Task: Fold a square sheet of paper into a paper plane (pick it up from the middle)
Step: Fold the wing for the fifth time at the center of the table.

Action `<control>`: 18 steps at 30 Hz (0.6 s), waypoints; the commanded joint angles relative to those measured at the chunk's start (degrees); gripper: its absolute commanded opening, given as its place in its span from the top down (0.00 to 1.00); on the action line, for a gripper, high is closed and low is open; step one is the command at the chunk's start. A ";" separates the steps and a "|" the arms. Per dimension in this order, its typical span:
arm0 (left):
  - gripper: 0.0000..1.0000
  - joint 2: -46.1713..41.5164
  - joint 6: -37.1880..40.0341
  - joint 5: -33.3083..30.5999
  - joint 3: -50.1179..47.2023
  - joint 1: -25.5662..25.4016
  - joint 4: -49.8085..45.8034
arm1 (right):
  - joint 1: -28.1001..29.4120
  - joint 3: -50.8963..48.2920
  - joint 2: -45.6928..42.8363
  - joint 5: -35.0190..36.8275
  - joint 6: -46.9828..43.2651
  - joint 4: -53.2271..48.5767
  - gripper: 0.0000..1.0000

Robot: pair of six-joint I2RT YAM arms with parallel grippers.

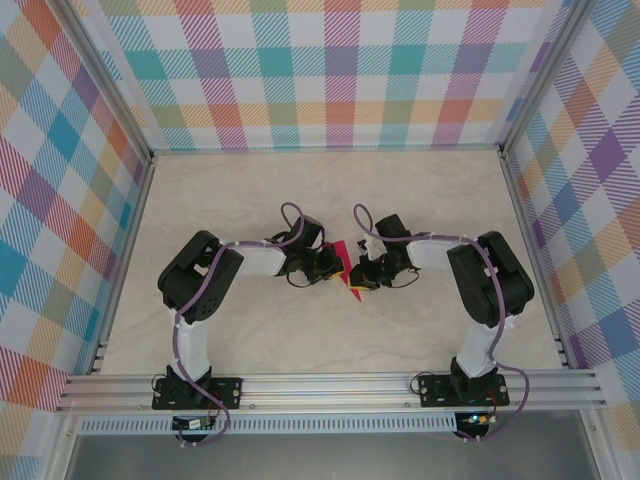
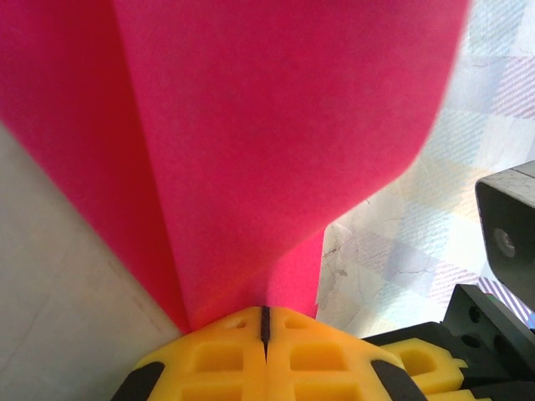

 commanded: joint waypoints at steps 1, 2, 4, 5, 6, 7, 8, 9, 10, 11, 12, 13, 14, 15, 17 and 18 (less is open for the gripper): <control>0.98 3.07 1.56 -5.44 -0.44 -0.10 -7.62 | -0.29 -1.24 0.28 0.80 -1.78 -2.39 0.91; 0.98 3.07 1.59 -5.68 -0.36 -0.12 -7.93 | -0.30 -1.59 0.17 1.05 -1.91 -2.83 0.91; 0.98 3.04 1.52 -6.30 -0.52 -0.12 -8.59 | -0.30 -2.21 0.09 1.67 -2.17 -3.97 0.91; 0.98 3.14 1.54 -6.69 -0.42 -0.12 -8.97 | -0.29 -2.45 0.19 1.99 -2.26 -4.68 0.91; 0.98 3.30 1.51 -6.91 -0.30 -0.12 -9.55 | -0.29 -2.79 0.21 1.98 -2.39 -5.27 0.91; 0.98 3.46 1.30 -7.23 -0.20 -0.12 -10.36 | -0.26 -3.24 0.14 1.99 -2.41 -5.85 0.91; 0.97 3.58 1.03 -7.59 -0.09 -0.12 -11.13 | -0.28 -3.85 -0.17 2.06 -2.26 -6.36 0.91; 0.97 3.68 0.93 -7.94 -0.04 -0.14 -11.69 | -0.29 -4.31 -0.37 2.17 -2.26 -6.92 0.91; 0.98 3.80 0.93 -8.24 0.00 -0.12 -12.26 | -0.29 -4.81 -0.85 2.63 -2.17 -7.85 0.91; 0.98 3.93 0.90 -8.55 0.00 -0.12 -12.75 | -0.29 -5.31 -1.37 3.00 -2.13 -8.77 0.91; 0.98 4.03 0.83 -8.70 0.01 -0.12 -13.00 | -0.23 -5.72 -2.06 3.17 -2.09 -9.38 0.91; 0.98 4.18 0.80 -8.83 0.07 -0.12 -13.24 | -0.29 -6.31 -2.77 3.10 -2.09 -9.98 0.91; 0.98 4.23 0.69 -8.91 0.09 -0.12 -13.40 | -0.29 -6.78 -3.63 3.02 -2.09 -10.49 0.91; 0.98 4.30 0.62 -8.96 0.10 -0.09 -13.45 | -0.27 -7.09 -4.19 3.06 -2.04 -11.19 0.91; 0.98 4.30 0.53 -9.05 0.08 -0.12 -13.54 | -0.29 -7.78 -5.37 3.32 -2.00 -12.70 0.91; 0.98 4.30 0.55 -9.06 0.15 -0.12 -13.60 | -0.28 -8.13 -5.87 3.23 -2.04 -13.26 0.91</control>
